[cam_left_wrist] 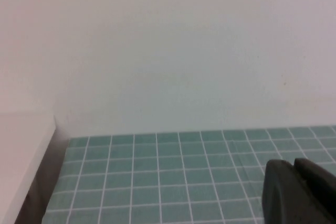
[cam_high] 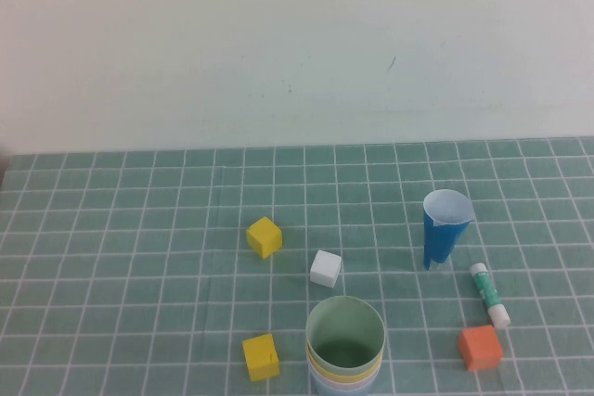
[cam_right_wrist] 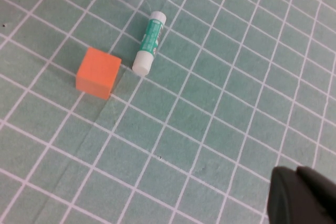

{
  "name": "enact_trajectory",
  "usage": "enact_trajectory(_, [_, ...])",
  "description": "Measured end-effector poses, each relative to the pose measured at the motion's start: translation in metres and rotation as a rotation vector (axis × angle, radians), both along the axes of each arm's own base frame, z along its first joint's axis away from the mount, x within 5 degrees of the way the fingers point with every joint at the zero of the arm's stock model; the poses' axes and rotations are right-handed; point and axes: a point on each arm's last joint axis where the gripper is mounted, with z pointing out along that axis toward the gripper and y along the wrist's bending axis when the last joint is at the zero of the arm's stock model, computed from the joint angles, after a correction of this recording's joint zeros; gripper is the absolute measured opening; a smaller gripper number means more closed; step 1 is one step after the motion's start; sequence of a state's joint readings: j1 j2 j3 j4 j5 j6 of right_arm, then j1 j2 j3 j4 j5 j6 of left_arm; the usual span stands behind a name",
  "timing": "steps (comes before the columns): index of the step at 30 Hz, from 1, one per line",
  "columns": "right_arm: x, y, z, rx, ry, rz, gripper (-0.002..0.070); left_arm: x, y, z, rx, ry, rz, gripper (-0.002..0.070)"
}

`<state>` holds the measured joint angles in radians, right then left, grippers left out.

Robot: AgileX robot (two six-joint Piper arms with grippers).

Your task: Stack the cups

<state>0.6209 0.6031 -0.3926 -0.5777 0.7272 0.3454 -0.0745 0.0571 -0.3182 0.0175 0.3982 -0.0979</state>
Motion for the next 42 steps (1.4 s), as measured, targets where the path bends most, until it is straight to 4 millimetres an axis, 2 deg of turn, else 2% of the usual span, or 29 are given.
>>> enact_trajectory(4, [0.000, 0.000, 0.000, 0.000, 0.000, 0.000, -0.0001, 0.000, 0.000, -0.026, 0.005, 0.035, 0.003, -0.0002])
enact_trajectory(7, [0.000, 0.000, 0.000, -0.003, 0.000, 0.000, -0.0001, 0.010, -0.001, -0.064, 0.013, 0.081, 0.001, -0.0002])
enact_trajectory(9, [0.000, 0.000, 0.000, -0.003, 0.000, 0.000, -0.0001, 0.015, -0.001, -0.082, -0.005, 0.057, -0.002, -0.0002])
enact_trajectory(11, [0.000, 0.000, 0.000, -0.004, -0.001, 0.001, -0.0001, 0.016, -0.002, -0.090, -0.034, 0.072, -0.003, -0.0002])
enact_trajectory(18, [0.000, 0.000, 0.000, -0.006, -0.002, 0.001, -0.0001, 0.014, -0.002, -0.099, -0.078, 0.171, 0.008, -0.0002])
enact_trajectory(42, [0.000, 0.000, 0.000, -0.006, -0.002, 0.001, -0.0001, 0.014, -0.002, -0.099, -0.078, 0.180, 0.008, -0.0002])
